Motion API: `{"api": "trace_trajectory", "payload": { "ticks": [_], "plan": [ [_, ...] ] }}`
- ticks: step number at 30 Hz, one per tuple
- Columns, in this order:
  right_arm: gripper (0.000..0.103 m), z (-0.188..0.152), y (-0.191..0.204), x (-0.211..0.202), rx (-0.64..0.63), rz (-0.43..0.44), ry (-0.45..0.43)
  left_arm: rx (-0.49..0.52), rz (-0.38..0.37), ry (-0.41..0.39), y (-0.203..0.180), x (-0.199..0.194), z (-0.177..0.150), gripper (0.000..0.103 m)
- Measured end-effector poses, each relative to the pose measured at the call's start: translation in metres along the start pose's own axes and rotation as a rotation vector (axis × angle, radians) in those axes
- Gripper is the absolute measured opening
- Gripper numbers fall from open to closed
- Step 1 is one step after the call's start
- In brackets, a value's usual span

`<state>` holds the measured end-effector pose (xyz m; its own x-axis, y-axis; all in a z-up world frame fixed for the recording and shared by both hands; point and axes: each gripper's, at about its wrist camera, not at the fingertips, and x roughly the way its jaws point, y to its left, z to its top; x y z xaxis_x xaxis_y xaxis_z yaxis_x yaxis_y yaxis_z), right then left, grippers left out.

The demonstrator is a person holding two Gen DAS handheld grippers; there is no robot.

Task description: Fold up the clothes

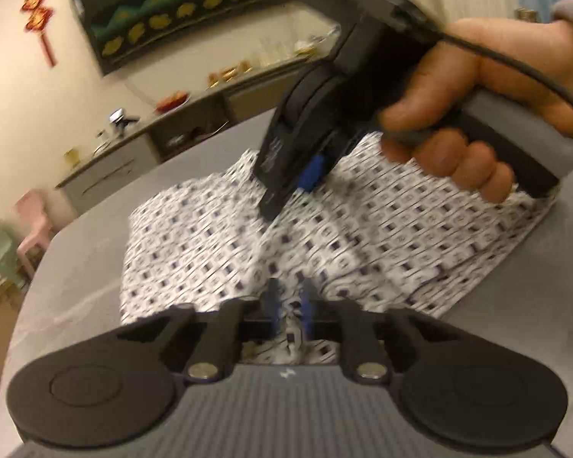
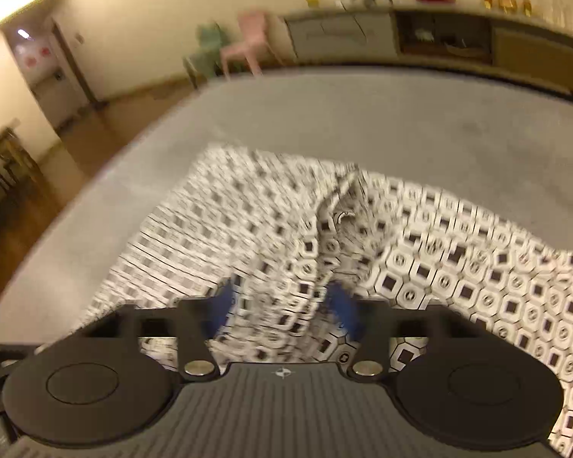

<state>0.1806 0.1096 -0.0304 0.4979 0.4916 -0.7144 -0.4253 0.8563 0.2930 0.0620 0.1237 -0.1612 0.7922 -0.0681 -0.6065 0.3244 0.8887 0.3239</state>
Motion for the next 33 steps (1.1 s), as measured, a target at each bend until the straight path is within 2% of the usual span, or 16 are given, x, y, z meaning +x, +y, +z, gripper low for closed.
{"api": "trace_trajectory", "payload": {
  "ticks": [1,3,5,8,10,11,12,13,14,16,21,25,28,31,32,33],
  "plan": [
    [0.022,0.001,-0.002,0.0,0.048,0.021,-0.006,-0.024,0.011,0.011,0.006,-0.001,-0.001,0.004],
    [0.012,0.001,-0.015,-0.003,0.242,0.124,-0.009,-0.078,0.005,0.017,0.018,-0.011,-0.005,0.004],
    [0.012,-0.008,-0.021,-0.009,0.355,0.163,-0.001,-0.107,-0.027,0.013,0.026,-0.02,-0.009,0.004],
    [0.009,-0.021,-0.012,-0.014,0.229,0.038,0.005,-0.093,-0.044,-0.03,0.023,-0.03,-0.009,0.011],
    [0.014,-0.022,-0.004,-0.023,0.148,0.013,-0.006,-0.079,-0.034,-0.07,0.025,-0.04,-0.007,0.019],
    [0.024,-0.02,0.0,-0.03,0.118,0.005,-0.025,-0.072,-0.031,-0.076,0.031,-0.043,-0.006,0.022],
    [0.043,-0.017,0.003,-0.035,0.089,-0.004,-0.044,-0.067,-0.032,-0.071,0.035,-0.043,-0.007,0.031],
    [0.055,-0.012,0.006,-0.037,0.064,-0.017,-0.062,-0.063,-0.037,-0.062,0.039,-0.042,-0.009,0.036],
    [0.066,-0.008,0.008,-0.04,0.039,-0.029,-0.075,-0.056,-0.041,-0.052,0.041,-0.042,-0.012,0.036],
    [0.066,-0.007,0.017,-0.044,-0.024,-0.043,-0.081,-0.024,-0.042,-0.037,0.043,-0.043,-0.021,0.036],
    [0.067,-0.034,0.071,-0.069,-0.399,0.022,-0.113,0.014,-0.035,-0.024,0.052,-0.047,-0.037,0.036],
    [0.065,-0.069,0.1,-0.064,-0.71,0.006,-0.024,0.053,-0.044,0.012,0.05,-0.038,-0.041,0.036],
    [0.061,-0.073,0.1,-0.057,-0.755,0.0,0.011,0.066,-0.051,0.019,0.048,-0.034,-0.043,0.036],
    [0.025,-0.068,0.096,-0.056,-0.711,0.027,0.019,0.058,-0.027,0.055,0.049,-0.026,-0.046,0.034],
    [0.01,-0.066,0.095,-0.056,-0.696,0.036,0.022,0.046,-0.008,0.073,0.052,-0.023,-0.046,0.029],
    [0.006,-0.064,0.094,-0.056,-0.682,0.045,0.025,0.022,0.015,0.092,0.057,-0.02,-0.047,0.017]
  ]
}}
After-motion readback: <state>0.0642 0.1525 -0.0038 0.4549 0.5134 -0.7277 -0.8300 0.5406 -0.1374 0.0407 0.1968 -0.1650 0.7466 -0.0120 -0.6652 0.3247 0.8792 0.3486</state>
